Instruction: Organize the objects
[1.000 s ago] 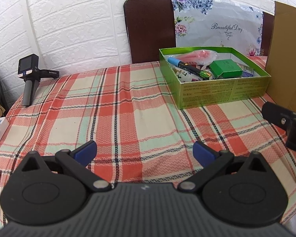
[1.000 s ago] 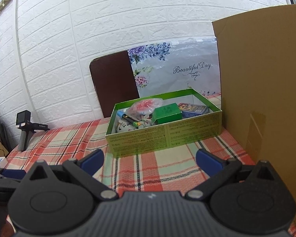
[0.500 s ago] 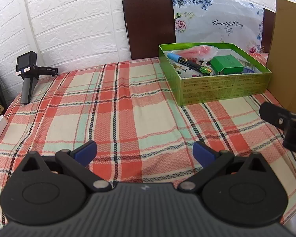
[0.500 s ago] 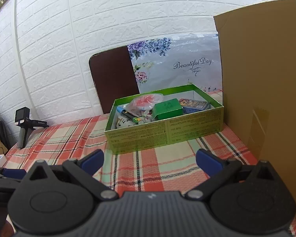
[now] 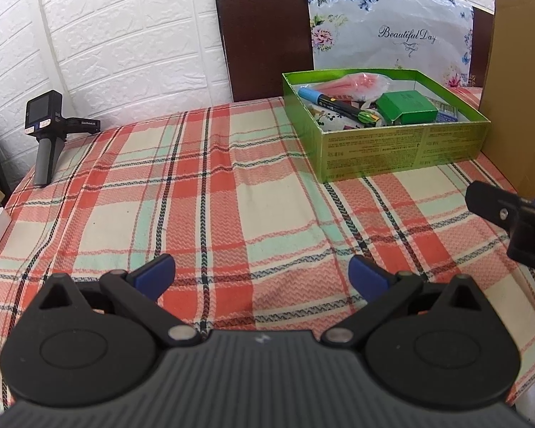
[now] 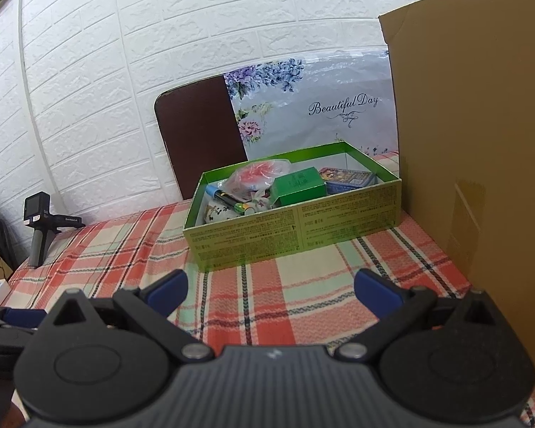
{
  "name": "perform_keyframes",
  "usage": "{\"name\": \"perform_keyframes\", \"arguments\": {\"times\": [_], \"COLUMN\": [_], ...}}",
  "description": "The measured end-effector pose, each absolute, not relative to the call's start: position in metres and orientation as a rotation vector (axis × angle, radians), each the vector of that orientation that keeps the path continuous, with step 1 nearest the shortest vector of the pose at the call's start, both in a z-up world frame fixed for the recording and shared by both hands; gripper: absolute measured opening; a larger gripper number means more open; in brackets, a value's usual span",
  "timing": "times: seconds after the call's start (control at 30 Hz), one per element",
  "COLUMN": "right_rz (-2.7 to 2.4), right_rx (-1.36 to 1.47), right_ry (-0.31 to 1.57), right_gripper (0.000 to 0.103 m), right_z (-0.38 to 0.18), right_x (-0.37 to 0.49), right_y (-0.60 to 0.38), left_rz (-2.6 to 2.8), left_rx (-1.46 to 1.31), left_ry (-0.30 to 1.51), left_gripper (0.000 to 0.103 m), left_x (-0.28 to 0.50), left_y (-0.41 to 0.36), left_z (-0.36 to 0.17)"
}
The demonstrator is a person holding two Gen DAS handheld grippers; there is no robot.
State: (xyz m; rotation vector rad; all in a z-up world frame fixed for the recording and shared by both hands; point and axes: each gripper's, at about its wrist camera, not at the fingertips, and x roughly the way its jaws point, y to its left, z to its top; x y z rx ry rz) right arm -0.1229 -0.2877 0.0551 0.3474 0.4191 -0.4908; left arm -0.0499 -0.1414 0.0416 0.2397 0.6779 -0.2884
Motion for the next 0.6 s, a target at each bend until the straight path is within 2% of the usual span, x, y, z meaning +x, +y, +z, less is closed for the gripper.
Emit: {"name": "perform_keyframes", "arguments": {"times": [0.23, 0.6], "right_rz": [-0.496, -0.506], "right_rx": [0.351, 0.354], "right_ry": [0.420, 0.417], "right_gripper": [0.103, 0.103], "right_z": [0.0544, 0.0531], "right_x": [-0.1230, -0.1235], "right_y": [-0.2854, -0.2832], "left_rz": [-0.244, -0.229], "left_rx": [0.268, 0.266], "left_ry": [0.599, 0.599], "left_gripper": [0.103, 0.103], "left_x": [-0.0538, -0.0554], "left_y": [-0.1394, -0.1405], "left_z": [0.0495, 0.0514]}}
